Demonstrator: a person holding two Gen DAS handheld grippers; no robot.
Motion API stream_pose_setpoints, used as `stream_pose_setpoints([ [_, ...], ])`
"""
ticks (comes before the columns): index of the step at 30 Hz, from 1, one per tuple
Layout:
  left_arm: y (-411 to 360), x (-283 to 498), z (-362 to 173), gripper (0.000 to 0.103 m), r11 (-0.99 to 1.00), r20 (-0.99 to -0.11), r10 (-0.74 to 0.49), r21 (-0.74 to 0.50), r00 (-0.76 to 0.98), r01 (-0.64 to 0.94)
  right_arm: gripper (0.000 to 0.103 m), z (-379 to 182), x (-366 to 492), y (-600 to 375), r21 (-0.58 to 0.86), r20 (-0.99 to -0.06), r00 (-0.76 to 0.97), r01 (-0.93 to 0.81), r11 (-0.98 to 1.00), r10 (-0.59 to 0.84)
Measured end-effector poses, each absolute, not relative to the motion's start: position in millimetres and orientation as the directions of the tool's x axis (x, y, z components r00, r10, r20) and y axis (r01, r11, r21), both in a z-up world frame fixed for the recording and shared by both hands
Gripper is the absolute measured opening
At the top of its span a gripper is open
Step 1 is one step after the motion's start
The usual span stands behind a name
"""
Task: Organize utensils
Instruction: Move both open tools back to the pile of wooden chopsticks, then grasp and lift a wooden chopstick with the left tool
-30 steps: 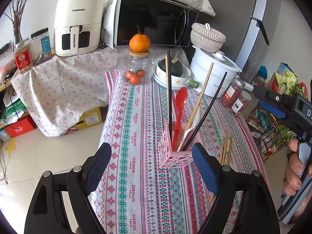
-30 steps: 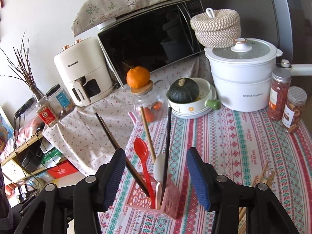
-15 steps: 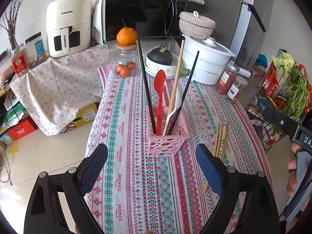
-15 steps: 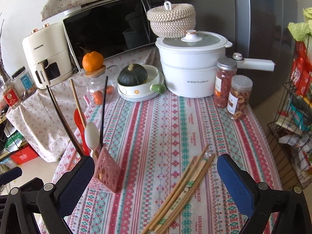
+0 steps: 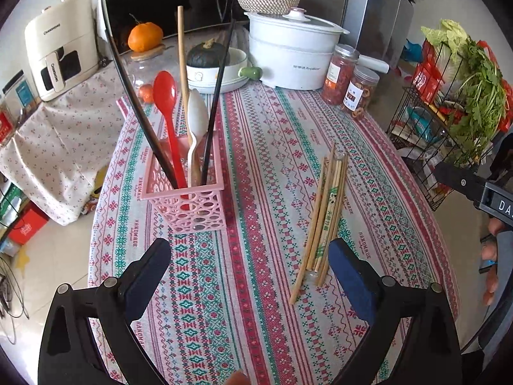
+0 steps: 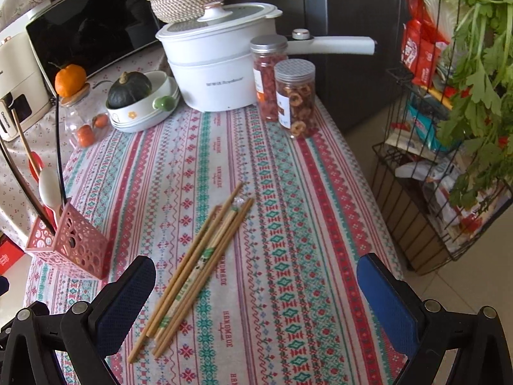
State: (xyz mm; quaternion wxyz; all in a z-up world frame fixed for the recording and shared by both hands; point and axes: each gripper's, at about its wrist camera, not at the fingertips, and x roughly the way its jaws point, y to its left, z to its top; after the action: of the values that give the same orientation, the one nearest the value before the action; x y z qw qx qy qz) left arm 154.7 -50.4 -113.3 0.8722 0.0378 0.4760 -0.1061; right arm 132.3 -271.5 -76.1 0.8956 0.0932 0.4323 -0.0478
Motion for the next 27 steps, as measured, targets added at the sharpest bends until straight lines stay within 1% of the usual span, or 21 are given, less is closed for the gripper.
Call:
stream_pose_setpoints([
  [5, -89.2, 169.2, -131.0, 0.1, 0.961, -0.882, -0.155, -0.029, 0.446, 0.275, 0.103, -88.5, 132.9, -299.9, 0.119, -0.81, 0.586, 0.203, 0.972, -0.023],
  [9, -110.1, 191.1, -144.5, 0.1, 0.962, -0.894, -0.119, 0.004, 0.432, 0.275, 0.103, -93.8, 134.1, -321.2, 0.111, -0.818, 0.573, 0.236, 0.965, -0.047],
  [13, -120.9, 220.5, -159.9, 0.099, 0.972, -0.907, -0.128, -0.035, 0.402, 0.232, 0.103, -100.6, 138.1, -337.6, 0.137, -0.83, 0.557, 0.263, 0.955, -0.035],
  [16, -127.0, 241.8, -173.3, 0.098, 0.977, -0.914, -0.141, -0.068, 0.38, 0.201, 0.103, -107.8, 144.1, -343.4, 0.118, -0.841, 0.539, 0.27, 0.956, -0.048],
  [19, -133.7, 261.4, -188.0, 0.088, 0.977, -0.924, -0.165, -0.105, 0.346, 0.185, 0.103, -116.7, 151.5, -344.7, 0.084, -0.855, 0.514, 0.267, 0.96, -0.068],
  [21, -137.2, 272.8, -196.7, 0.076, 0.975, -0.926, -0.189, -0.137, 0.326, 0.176, 0.103, -122.7, 155.3, -345.0, 0.079, -0.865, 0.497, 0.259, 0.963, -0.063],
  [22, -138.8, 276.2, -200.4, 0.073, 0.973, -0.926, -0.202, -0.152, 0.319, 0.175, 0.103, -125.6, 157.0, -344.9, 0.078, -0.871, 0.488, 0.255, 0.964, -0.059],
  [24, -143.9, 283.5, -206.5, 0.056, 0.968, -0.925, -0.224, -0.174, 0.306, 0.183, 0.103, -130.5, 159.9, -344.5, 0.08, -0.88, 0.472, 0.246, 0.966, -0.047],
  [25, -147.1, 286.2, -208.9, 0.052, 0.965, -0.926, -0.232, -0.179, 0.299, 0.192, 0.103, -133.1, 161.3, -343.9, 0.082, -0.885, 0.464, 0.24, 0.967, -0.04],
  [27, -154.3, 289.5, -213.3, 0.039, 0.962, -0.928, -0.228, -0.169, 0.295, 0.214, 0.103, -136.6, 163.9, -343.1, 0.083, -0.892, 0.45, 0.234, 0.969, -0.032],
])
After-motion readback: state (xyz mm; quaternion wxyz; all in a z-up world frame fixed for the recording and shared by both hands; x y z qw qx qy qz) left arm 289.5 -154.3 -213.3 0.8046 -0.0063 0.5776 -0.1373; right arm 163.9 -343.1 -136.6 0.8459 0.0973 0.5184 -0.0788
